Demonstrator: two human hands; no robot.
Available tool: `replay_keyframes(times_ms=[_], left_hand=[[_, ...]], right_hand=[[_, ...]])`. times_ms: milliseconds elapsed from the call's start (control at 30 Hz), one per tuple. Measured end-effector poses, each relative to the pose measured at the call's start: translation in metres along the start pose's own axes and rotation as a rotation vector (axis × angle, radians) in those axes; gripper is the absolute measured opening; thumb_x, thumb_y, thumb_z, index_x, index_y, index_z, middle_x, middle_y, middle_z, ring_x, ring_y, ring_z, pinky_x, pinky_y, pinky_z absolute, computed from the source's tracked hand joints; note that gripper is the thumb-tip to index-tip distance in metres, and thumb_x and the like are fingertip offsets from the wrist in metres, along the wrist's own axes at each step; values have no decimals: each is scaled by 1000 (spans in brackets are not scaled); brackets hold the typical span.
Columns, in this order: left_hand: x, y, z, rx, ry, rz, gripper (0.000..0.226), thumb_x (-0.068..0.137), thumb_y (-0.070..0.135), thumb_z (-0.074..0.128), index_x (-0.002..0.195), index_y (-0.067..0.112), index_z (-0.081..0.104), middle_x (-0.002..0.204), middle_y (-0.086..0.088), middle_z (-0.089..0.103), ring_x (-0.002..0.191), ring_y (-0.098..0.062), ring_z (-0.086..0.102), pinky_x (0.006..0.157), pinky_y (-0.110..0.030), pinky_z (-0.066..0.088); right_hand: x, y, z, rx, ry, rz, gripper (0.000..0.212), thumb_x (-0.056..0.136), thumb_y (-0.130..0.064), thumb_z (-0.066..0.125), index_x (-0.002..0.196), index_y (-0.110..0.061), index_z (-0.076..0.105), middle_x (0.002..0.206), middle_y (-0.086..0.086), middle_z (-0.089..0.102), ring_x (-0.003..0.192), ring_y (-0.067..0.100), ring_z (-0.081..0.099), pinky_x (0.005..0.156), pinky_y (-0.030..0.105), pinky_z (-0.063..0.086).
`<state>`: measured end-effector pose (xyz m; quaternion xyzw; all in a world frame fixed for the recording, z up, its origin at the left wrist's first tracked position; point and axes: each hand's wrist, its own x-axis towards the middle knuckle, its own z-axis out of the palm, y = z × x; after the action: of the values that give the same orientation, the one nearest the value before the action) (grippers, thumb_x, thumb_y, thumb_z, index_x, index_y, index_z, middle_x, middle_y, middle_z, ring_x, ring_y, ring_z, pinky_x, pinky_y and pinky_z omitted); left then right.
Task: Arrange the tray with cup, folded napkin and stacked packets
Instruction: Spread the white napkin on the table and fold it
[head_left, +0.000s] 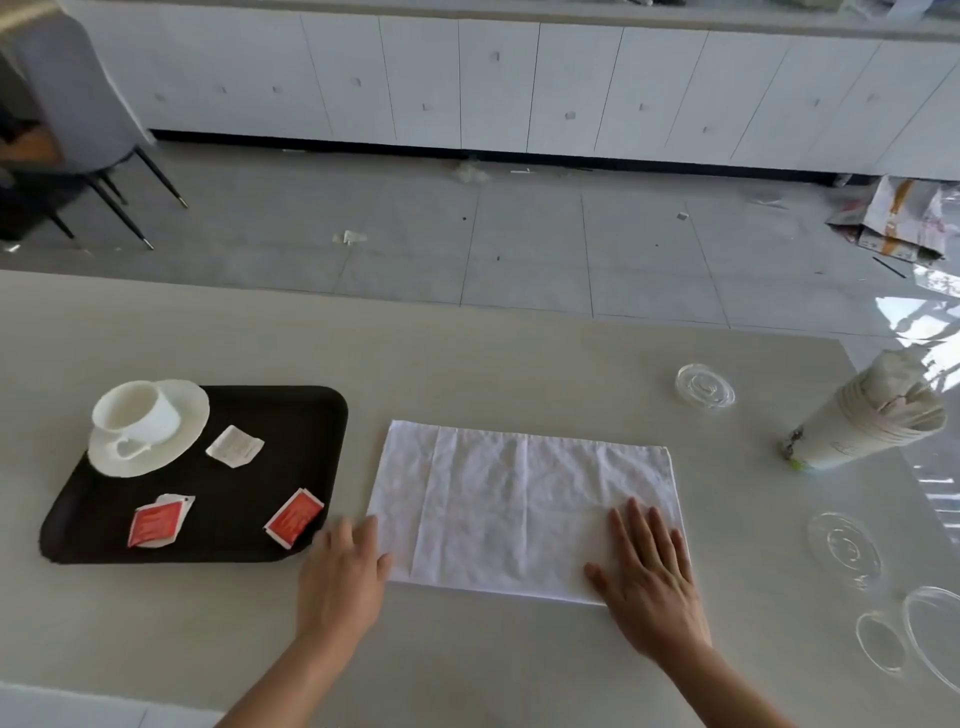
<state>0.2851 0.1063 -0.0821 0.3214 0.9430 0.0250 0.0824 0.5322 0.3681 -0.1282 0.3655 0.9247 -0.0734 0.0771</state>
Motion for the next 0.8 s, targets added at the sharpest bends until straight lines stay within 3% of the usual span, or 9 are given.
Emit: replay_keyframes(times_ms=[67, 167, 300, 400, 467, 567, 700, 800], left_hand=[[-2, 2, -5, -46, -76, -140, 54, 70, 28, 85, 109, 1, 59, 90, -20, 58, 72, -35, 59, 56, -38, 50], [3, 3, -10, -175, -146, -326, 50, 79, 36, 77, 105, 3, 51, 103, -16, 61, 87, -30, 63, 66, -35, 49], [16, 5, -13, -399, -205, -459, 57, 76, 28, 80, 116, 1, 50, 111, -14, 63, 100, -32, 63, 70, -31, 44], [21, 7, -16, -531, -255, -572, 27, 72, 14, 76, 88, 2, 58, 88, -13, 65, 81, -30, 65, 57, -28, 40], [22, 7, -15, -683, -210, -637, 25, 73, 8, 70, 62, 7, 47, 65, -10, 54, 61, -29, 55, 55, -28, 35], [16, 8, -19, -780, -65, -616, 33, 76, 7, 64, 55, 11, 38, 49, -3, 40, 47, -22, 37, 52, -28, 26], [6, 25, -34, -759, 93, -520, 17, 79, 15, 64, 66, 8, 54, 56, -7, 57, 48, -20, 49, 48, -27, 33], [5, 50, -50, -727, 190, -387, 17, 77, 15, 64, 65, 10, 54, 55, -4, 55, 48, -17, 46, 48, -28, 32]], right_hand=[[0, 0, -1, -3, -7, -3, 84, 87, -77, 5, 155, -29, -9, 163, -6, -19, 147, 14, -26, 119, 37, -15], [-1, 1, -2, 2, -4, -1, 85, 86, -77, 5, 155, -30, -8, 163, -6, -19, 146, 14, -28, 119, 36, -17], [-2, 0, -2, 14, -3, -6, 85, 86, -77, 6, 155, -30, -6, 163, -6, -17, 147, 14, -27, 119, 37, -16], [-1, 1, -2, 21, -11, -4, 85, 86, -78, 5, 155, -30, -7, 163, -6, -18, 146, 14, -28, 119, 38, -16], [0, 1, -1, 22, -15, 0, 86, 85, -78, 3, 155, -30, -9, 163, -6, -20, 145, 14, -30, 119, 38, -15], [0, 1, 0, 47, -9, 7, 86, 85, -78, 5, 155, -31, -7, 163, -7, -19, 146, 14, -29, 119, 38, -15], [2, -3, -4, 87, 0, 23, 81, 88, -74, 18, 156, -32, 5, 165, -7, -9, 149, 16, -19, 121, 38, -12], [5, -8, -14, 112, 24, 72, 69, 94, -66, 27, 153, -33, 22, 165, -7, 9, 152, 18, -2, 122, 40, -6]])
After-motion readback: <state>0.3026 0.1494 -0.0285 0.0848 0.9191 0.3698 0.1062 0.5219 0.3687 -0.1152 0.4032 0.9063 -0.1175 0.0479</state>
